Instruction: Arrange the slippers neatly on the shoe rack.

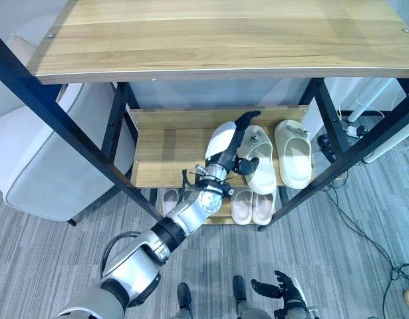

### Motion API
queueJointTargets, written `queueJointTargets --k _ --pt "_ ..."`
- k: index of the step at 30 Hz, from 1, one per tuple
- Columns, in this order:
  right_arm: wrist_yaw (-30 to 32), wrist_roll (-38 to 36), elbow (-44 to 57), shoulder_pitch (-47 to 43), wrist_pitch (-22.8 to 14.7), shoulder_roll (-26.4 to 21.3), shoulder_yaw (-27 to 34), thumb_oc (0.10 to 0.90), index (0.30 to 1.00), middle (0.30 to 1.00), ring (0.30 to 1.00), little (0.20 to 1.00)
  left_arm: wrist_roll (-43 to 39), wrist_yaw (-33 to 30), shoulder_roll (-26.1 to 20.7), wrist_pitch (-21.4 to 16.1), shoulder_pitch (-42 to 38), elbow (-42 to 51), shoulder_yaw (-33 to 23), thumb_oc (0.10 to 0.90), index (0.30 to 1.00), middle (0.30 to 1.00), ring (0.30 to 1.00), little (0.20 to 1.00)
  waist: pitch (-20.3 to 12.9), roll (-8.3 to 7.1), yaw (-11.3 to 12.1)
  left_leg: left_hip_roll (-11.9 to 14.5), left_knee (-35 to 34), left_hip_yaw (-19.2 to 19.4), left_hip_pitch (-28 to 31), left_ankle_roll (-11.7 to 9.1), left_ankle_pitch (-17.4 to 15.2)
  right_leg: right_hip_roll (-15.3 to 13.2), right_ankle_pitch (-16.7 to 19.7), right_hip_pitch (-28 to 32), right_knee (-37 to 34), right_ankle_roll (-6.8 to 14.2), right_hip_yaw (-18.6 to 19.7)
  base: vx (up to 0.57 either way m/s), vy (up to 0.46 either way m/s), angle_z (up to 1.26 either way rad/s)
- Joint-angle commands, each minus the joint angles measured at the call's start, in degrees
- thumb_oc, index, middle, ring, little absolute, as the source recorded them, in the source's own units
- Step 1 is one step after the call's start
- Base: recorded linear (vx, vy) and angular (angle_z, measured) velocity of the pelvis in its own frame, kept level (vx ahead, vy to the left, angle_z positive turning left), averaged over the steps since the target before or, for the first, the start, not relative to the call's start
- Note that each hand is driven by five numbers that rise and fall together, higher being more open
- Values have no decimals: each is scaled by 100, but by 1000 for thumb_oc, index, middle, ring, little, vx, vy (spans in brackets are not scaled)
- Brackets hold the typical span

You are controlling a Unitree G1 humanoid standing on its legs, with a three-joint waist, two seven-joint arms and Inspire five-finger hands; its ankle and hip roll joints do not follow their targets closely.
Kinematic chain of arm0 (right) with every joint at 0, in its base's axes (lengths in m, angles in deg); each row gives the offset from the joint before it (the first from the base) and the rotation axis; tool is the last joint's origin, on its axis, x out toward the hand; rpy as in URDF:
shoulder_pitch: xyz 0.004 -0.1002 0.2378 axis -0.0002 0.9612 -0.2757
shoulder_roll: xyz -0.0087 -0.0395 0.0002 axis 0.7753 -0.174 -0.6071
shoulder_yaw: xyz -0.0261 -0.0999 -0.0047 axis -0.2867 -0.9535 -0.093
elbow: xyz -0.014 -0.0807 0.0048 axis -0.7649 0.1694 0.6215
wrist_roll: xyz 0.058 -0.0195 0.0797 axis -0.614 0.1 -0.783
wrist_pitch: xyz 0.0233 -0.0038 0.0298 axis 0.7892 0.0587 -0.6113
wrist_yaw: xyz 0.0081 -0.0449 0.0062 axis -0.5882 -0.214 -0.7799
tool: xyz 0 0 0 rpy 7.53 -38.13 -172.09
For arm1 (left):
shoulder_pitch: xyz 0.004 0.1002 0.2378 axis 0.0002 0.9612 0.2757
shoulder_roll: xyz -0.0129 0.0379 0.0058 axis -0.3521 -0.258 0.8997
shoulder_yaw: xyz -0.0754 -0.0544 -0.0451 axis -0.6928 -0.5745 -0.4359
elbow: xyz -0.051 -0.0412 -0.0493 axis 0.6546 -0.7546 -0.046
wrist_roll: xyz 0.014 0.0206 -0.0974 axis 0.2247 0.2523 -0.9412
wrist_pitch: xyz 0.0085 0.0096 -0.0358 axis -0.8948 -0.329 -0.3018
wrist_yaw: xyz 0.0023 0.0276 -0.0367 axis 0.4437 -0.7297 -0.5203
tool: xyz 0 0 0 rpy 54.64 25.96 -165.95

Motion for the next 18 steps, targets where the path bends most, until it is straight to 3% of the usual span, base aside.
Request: queueJointTargets --k 1,5,18 --pt "-1 -72 20 245 -61 51 178 800 900 900 900 900 121 -79 279 -504 -618 79 -399 800 900 900 900 900 -239 -71 199 -240 12 -162 -44 -39 -251 107 -270 -136 185 287 -274 0 0 0" --pt "16 -75 -8 195 -65 74 166 800 900 900 900 900 324 -74 317 -475 -460 -9 -331 800 900 900 900 900 -224 -69 225 -239 12 -182 -64 -38 -244 106 -271 -154 190 282 -291 0 0 0" --pt "102 -67 8 132 -21 110 30 800 900 900 900 900 -354 143 708 -538 161 -147 -179 800 900 900 900 900 -144 -86 204 -209 12 -177 -182 -28 -216 127 -231 -307 200 251 -262 0 0 0"
